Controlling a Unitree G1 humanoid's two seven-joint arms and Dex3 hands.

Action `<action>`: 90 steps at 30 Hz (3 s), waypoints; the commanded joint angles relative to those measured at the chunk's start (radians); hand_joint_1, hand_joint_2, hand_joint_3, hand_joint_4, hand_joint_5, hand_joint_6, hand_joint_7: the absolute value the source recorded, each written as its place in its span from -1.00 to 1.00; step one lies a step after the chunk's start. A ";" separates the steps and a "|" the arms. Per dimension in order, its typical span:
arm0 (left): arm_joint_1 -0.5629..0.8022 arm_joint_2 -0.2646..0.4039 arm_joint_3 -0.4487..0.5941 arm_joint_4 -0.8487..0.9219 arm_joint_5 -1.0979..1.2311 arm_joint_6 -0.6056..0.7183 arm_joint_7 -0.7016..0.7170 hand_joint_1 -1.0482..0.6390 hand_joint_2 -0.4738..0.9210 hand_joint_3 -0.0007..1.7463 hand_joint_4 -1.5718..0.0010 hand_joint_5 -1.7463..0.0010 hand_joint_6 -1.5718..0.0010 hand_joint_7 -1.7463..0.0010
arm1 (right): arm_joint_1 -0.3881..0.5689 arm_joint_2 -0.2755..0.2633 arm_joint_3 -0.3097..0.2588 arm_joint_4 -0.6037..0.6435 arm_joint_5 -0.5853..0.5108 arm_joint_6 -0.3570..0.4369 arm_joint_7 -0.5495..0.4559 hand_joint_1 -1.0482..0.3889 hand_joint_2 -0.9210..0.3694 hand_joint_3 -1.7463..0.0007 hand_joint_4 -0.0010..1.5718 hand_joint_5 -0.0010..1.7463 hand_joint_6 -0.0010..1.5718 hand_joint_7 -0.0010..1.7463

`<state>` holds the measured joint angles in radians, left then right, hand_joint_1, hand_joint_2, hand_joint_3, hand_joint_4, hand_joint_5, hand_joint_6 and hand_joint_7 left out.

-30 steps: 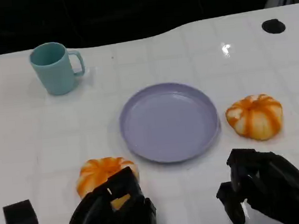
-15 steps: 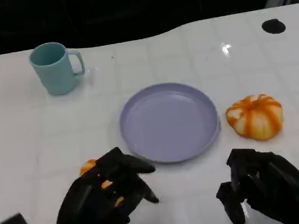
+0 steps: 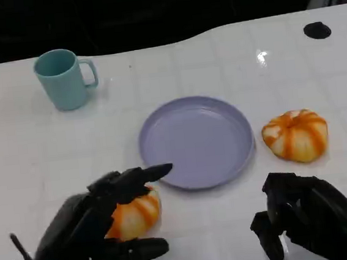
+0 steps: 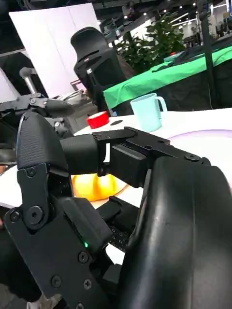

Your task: Grasp the bread from the table and place it into the plate.

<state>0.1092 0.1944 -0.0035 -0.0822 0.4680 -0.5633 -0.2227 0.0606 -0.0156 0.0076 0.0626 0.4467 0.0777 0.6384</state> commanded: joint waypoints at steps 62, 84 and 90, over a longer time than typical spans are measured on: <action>-0.320 0.246 -0.395 0.547 0.501 0.340 0.646 -0.09 0.77 -0.14 -0.06 -1.00 0.05 -0.63 | 0.015 -0.016 -0.013 -0.038 0.018 0.028 -0.002 -0.84 -0.59 0.43 0.53 0.78 0.32 0.60; -0.218 0.213 -0.293 0.052 0.419 0.563 0.444 -0.03 0.62 -0.04 -0.01 -1.00 0.20 -0.93 | 0.001 -0.016 -0.016 -0.013 0.015 0.017 0.007 -0.84 -0.57 0.39 0.54 0.78 0.34 0.59; -0.301 0.205 -0.298 0.061 0.404 0.541 0.401 -0.02 0.57 -0.04 -0.06 -1.00 0.23 -0.96 | 0.003 -0.015 -0.014 -0.015 0.013 0.018 0.004 -0.84 -0.58 0.40 0.54 0.78 0.34 0.59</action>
<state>-0.1477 0.3980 -0.3085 -0.0204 0.8805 -0.0097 0.1924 0.0636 -0.0186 0.0045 0.0514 0.4515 0.1008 0.6407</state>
